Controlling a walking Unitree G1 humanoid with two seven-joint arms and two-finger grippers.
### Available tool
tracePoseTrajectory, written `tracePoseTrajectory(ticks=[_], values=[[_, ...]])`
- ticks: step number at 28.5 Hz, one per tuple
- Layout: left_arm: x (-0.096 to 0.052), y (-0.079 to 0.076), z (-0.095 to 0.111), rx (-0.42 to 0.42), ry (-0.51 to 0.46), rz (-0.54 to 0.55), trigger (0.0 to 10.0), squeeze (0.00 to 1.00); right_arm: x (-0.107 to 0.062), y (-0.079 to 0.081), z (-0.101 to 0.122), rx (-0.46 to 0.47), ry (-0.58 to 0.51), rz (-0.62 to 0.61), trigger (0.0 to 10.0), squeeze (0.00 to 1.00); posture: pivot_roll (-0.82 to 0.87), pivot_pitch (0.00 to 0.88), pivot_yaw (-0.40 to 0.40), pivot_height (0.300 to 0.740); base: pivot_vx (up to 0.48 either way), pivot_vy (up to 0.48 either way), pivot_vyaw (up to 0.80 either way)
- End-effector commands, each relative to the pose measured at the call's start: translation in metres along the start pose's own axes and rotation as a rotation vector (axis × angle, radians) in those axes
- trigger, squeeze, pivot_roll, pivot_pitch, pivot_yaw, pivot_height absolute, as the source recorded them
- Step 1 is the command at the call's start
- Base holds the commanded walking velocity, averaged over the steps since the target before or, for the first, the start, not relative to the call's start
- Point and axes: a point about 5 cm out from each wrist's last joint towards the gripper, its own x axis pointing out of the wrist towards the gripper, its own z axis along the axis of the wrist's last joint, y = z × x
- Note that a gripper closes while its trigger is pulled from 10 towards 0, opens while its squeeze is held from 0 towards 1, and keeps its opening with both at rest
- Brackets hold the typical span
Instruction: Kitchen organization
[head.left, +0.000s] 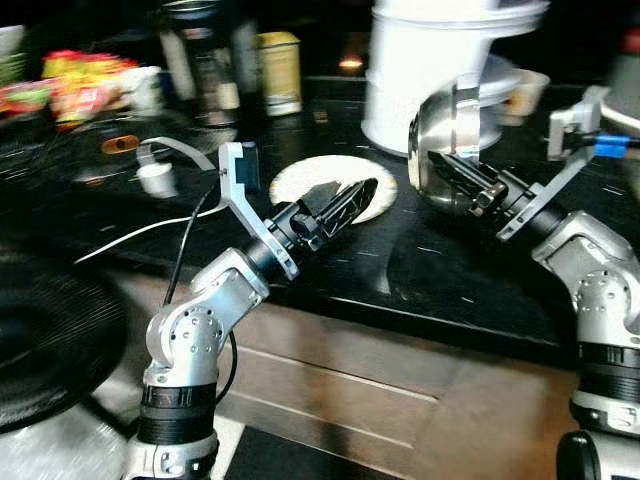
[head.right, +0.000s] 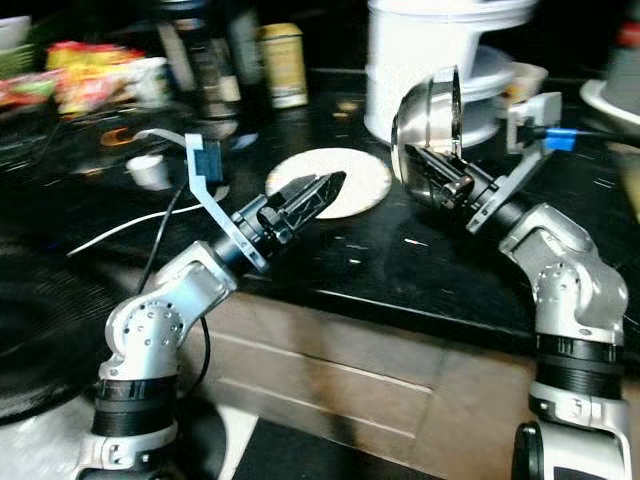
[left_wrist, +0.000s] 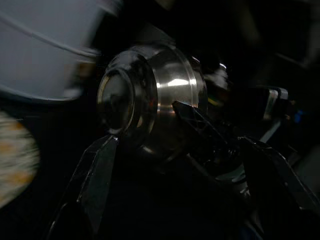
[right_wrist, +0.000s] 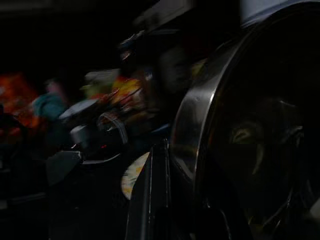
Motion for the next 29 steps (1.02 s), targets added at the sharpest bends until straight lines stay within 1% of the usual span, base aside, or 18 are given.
tracePoseTrajectory(ticks=[1, 3, 6, 7, 9, 10, 12, 13, 14, 15, 17, 24, 27, 29], values=[[-0.005, -0.002, 0.006, 0.033, -0.033, -0.012, 10.0, 0.0, 0.004, 0.007, 0.003, 0.005, -0.027, 0.056, 10.0, 0.0, -0.04, 0.0, 0.041, 0.74, 0.0, 0.0, -0.8], [-0.004, -0.006, 0.009, 0.066, -0.045, -0.024, 10.0, 0.0, 0.005, 0.004, 0.001, -0.023, -0.016, 0.016, 10.0, 0.0, -0.04, 0.0, 0.042, 0.74, 0.0, 0.0, -0.8], [-0.005, -0.005, 0.01, 0.105, -0.056, 0.009, 10.0, 0.0, 0.008, 0.001, -0.001, -0.067, 0.01, -0.028, 10.0, 0.0, -0.04, 0.0, 0.043, 0.74, 0.0, 0.0, -0.8], [-0.006, -0.001, 0.012, 0.134, -0.069, 0.053, 10.0, 0.0, 0.011, 0.0, -0.002, -0.097, 0.025, -0.056, 10.0, 0.0, -0.04, 0.0, 0.042, 0.74, 0.0, 0.0, -0.8], [-0.006, 0.002, 0.014, 0.159, -0.08, 0.095, 10.0, 0.0, 0.013, -0.002, -0.002, -0.128, 0.039, -0.086, 10.0, 0.0, -0.04, 0.0, 0.042, 0.74, 0.0, 0.0, -0.8], [-0.007, 0.005, 0.015, 0.182, -0.085, 0.126, 10.0, 0.0, 0.015, -0.001, -0.003, -0.167, 0.059, -0.093, 10.0, 0.0, -0.04, 0.0, 0.041, 0.74, 0.0, 0.0, -0.8], [-0.008, 0.008, 0.016, 0.205, -0.089, 0.155, 10.0, 0.0, 0.017, 0.0, -0.004, -0.208, 0.08, -0.093, 10.0, 0.0, -0.04, 0.0, 0.042, 0.74, 0.0, 0.0, -0.8], [-0.01, 0.014, 0.017, 0.193, -0.1, 0.206, 10.0, 0.0, 0.025, 0.004, -0.002, -0.227, 0.069, -0.098, 10.0, 0.0, -0.04, 0.0, 0.042, 0.74, 0.0, 0.0, -0.8], [-0.01, 0.014, 0.017, 0.193, -0.1, 0.206, 10.0, 0.0, 0.025, 0.004, -0.002, -0.227, 0.069, -0.098, 10.0, 0.0, -0.04, 0.0, 0.042, 0.74, 0.0, 0.0, -0.8], [-0.012, 0.017, 0.017, 0.205, -0.098, 0.229, 10.0, 0.0, 0.03, 0.007, 0.0, -0.232, 0.055, -0.095, 10.0, 0.0, -0.04, 0.0, 0.044, 0.74, 0.0, 0.0, -0.8], [-0.018, 0.021, 0.017, 0.269, -0.092, 0.272, 10.0, 0.0, 0.044, 0.019, 0.002, -0.261, 0.035, -0.066, 10.0, 0.0, -0.04, 0.0, 0.043, 0.74, 0.0, 0.0, -0.8], [-0.03, 0.033, 0.016, 0.274, -0.111, 0.369, 10.0, 0.0, 0.057, 0.033, -0.004, -0.266, 0.024, -0.027, 10.0, 0.0, -0.03, 0.0, 0.04, 0.74, 0.0, 0.0, -0.8], [-0.042, 0.047, 0.015, 0.261, -0.134, 0.474, 10.0, 0.0, 0.063, 0.045, -0.015, -0.253, 0.03, 0.007, 10.0, 0.0, -0.04, 0.0, 0.039, 0.74, 0.0, 0.0, -0.8], [-0.045, 0.05, 0.015, 0.253, -0.141, 0.489, 10.0, 0.0, 0.064, 0.049, -0.017, -0.256, 0.031, 0.02, 10.0, 0.0, -0.04, 0.0, 0.041, 0.74, 0.0, 0.0, 0.0]])
